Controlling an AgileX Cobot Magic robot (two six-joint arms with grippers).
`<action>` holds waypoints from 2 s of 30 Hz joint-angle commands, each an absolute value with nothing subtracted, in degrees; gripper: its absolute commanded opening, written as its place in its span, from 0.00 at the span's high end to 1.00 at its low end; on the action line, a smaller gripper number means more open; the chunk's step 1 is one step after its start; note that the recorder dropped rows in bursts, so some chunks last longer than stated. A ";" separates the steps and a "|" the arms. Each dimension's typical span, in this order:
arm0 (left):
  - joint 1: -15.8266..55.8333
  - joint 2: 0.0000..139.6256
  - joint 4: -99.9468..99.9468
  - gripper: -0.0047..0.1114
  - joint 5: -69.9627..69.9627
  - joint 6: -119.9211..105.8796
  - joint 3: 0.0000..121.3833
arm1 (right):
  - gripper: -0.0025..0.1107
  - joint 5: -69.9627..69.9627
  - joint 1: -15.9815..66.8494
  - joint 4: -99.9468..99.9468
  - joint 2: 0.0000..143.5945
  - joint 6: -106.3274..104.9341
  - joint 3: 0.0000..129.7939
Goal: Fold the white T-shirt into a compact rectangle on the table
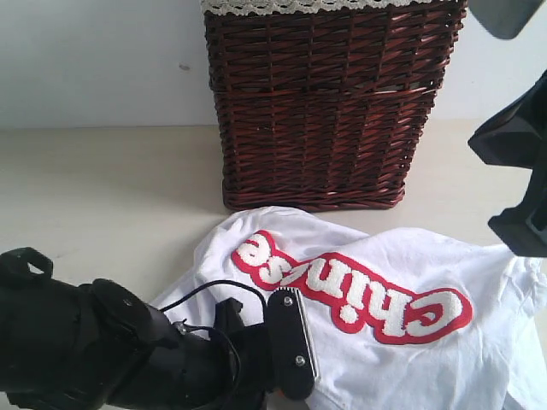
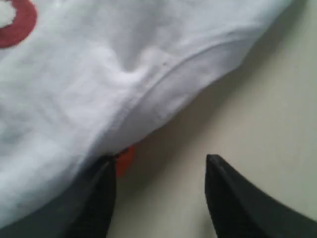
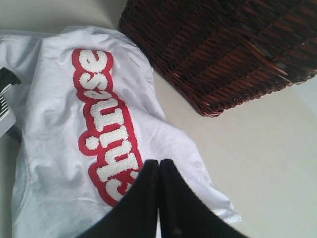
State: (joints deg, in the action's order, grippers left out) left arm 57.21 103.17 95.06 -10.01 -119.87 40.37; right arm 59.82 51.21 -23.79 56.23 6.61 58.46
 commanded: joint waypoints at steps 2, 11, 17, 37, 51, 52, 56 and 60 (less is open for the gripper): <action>57.74 103.64 94.40 0.50 -1.01 -120.22 43.83 | 0.98 58.27 51.33 -24.33 56.00 6.79 56.91; 57.74 103.72 93.42 0.50 -4.67 -120.22 49.99 | 0.98 58.27 51.33 -24.22 56.00 6.79 56.93; 57.74 107.01 90.76 0.50 -4.69 -120.22 52.80 | 0.98 58.27 51.33 -24.22 56.00 6.79 56.93; 57.85 101.52 90.36 0.50 -7.54 -120.11 53.34 | 0.98 58.16 51.33 -24.22 56.00 6.79 56.93; 63.14 97.87 89.08 0.50 7.65 -119.64 44.62 | 0.98 58.37 51.33 -24.11 56.00 6.79 56.93; 64.34 96.91 89.72 0.50 10.91 -119.74 43.98 | 0.98 58.37 51.33 -24.11 56.00 6.79 56.93; 68.55 93.60 93.02 0.50 22.37 -120.15 41.58 | 0.98 58.49 51.33 -24.11 56.00 6.79 56.93; 70.71 92.26 99.95 0.50 21.85 -120.15 40.43 | 0.98 58.49 51.33 -24.11 56.00 6.79 56.93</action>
